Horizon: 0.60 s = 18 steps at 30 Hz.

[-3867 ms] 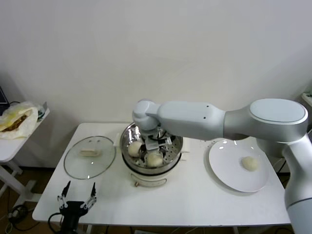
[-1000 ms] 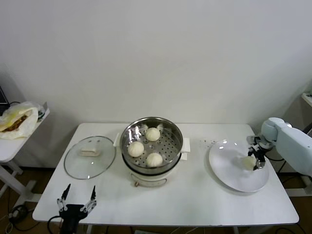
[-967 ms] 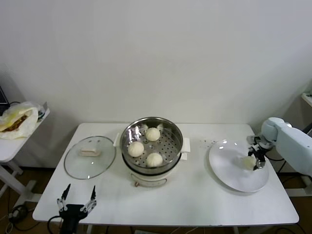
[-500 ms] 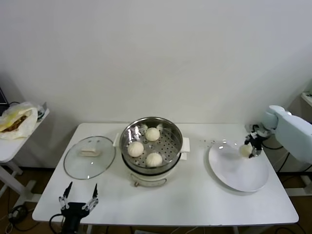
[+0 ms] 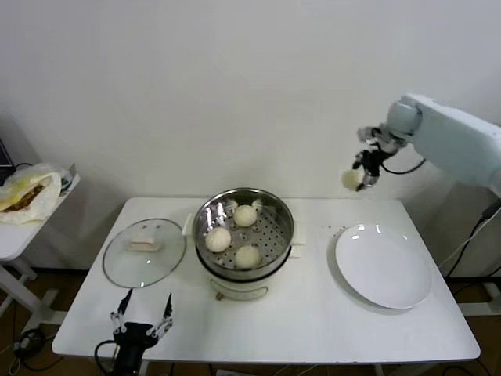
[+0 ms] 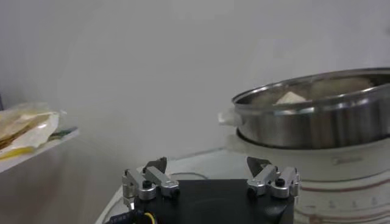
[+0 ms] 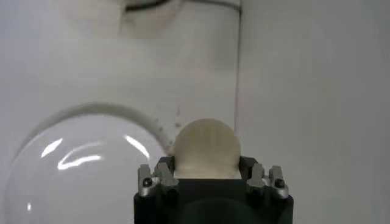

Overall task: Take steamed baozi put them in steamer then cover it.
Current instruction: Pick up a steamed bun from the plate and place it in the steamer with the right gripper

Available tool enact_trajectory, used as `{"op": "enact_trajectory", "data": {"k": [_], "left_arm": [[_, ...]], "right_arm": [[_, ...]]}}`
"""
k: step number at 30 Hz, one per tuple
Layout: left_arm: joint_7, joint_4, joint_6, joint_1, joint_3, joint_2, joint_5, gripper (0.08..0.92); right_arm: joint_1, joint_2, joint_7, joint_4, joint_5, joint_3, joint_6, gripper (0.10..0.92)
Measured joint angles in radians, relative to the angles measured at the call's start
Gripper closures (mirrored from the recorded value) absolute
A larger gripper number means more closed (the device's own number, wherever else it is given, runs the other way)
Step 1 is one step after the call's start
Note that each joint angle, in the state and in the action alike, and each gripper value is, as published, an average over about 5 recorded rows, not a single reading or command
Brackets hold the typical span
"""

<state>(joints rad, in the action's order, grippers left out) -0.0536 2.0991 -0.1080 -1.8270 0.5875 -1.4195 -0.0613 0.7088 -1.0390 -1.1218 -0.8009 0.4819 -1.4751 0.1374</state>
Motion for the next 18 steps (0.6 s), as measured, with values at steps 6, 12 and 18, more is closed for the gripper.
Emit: {"op": "enact_trajectory", "data": {"k": [6,12,18], "left_arm": [[0.004,0.006,-0.009,0.001,-0.009,0.008,0.003,0.177],[0.014,0.004,-0.014,-0.004,-0.019,0.015,0.008,0.177],[0.020,0.001,-0.013,0.004,-0.018,0.024,0.009,0.177]], "right_arm": [[0.108,-0.107,0.032,-0.067,0.176,-0.126,0.060,0.355],[0.157,-0.202,0.069,-0.133,0.312,-0.225,0.107,0.349],[0.161,-0.270,0.106,-0.186,0.390,-0.283,0.140,0.347]]}}
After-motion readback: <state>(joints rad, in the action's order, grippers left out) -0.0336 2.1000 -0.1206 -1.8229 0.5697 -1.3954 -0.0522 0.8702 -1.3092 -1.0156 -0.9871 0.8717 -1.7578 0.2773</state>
